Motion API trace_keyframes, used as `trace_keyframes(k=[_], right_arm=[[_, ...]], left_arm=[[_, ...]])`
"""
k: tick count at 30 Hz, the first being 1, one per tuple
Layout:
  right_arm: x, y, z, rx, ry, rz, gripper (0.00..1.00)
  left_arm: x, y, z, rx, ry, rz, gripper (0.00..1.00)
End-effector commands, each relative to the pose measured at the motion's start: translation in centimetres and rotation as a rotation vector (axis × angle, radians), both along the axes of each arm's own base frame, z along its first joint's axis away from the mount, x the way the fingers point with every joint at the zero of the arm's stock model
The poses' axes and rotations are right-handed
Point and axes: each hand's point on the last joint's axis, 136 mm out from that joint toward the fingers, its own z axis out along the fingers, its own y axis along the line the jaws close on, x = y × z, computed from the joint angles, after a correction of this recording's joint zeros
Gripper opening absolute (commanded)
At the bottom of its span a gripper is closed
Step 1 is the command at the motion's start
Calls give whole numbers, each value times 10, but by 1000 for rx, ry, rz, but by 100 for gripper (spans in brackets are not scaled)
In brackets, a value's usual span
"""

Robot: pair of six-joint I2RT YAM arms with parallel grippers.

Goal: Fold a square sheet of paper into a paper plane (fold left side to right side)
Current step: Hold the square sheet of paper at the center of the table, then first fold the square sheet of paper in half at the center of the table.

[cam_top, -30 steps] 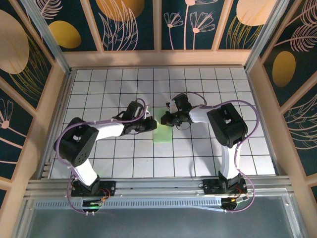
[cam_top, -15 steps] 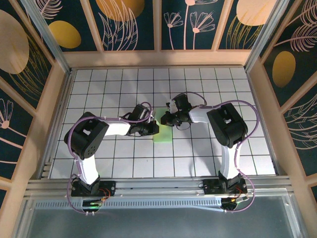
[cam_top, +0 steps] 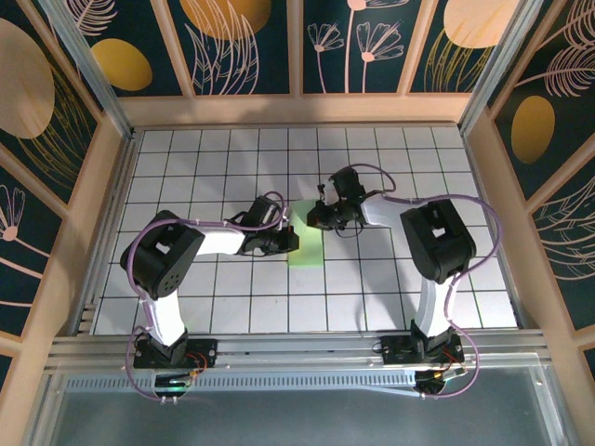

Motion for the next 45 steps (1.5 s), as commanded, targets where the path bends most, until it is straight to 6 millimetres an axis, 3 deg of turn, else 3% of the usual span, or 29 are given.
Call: trace_keyframes(k=[1,7,12,19,30,38,45], right_arm=[[-14,-8,23,1,-22,4,0],[-59,-13,17,7,39,15,0],[-79,-4,1,15,80,35,0],[-83,1,-16,-11,103,47,0],[-99,-22,-59,-149,174,43,0],[-104,-37,-79,-245,191,38,0],[-105,-43,-87,-282,198,38,0]], left_arm=[[-16,12,-19,59,65,32,3],[-18,14,-17,59,64,46,3],[-20,17,-17,62,65,53,3],[-16,12,-9,40,51,53,3],[-5,-5,12,-46,25,44,4],[22,1,26,-89,-16,69,6],[38,1,21,-88,-26,46,6]])
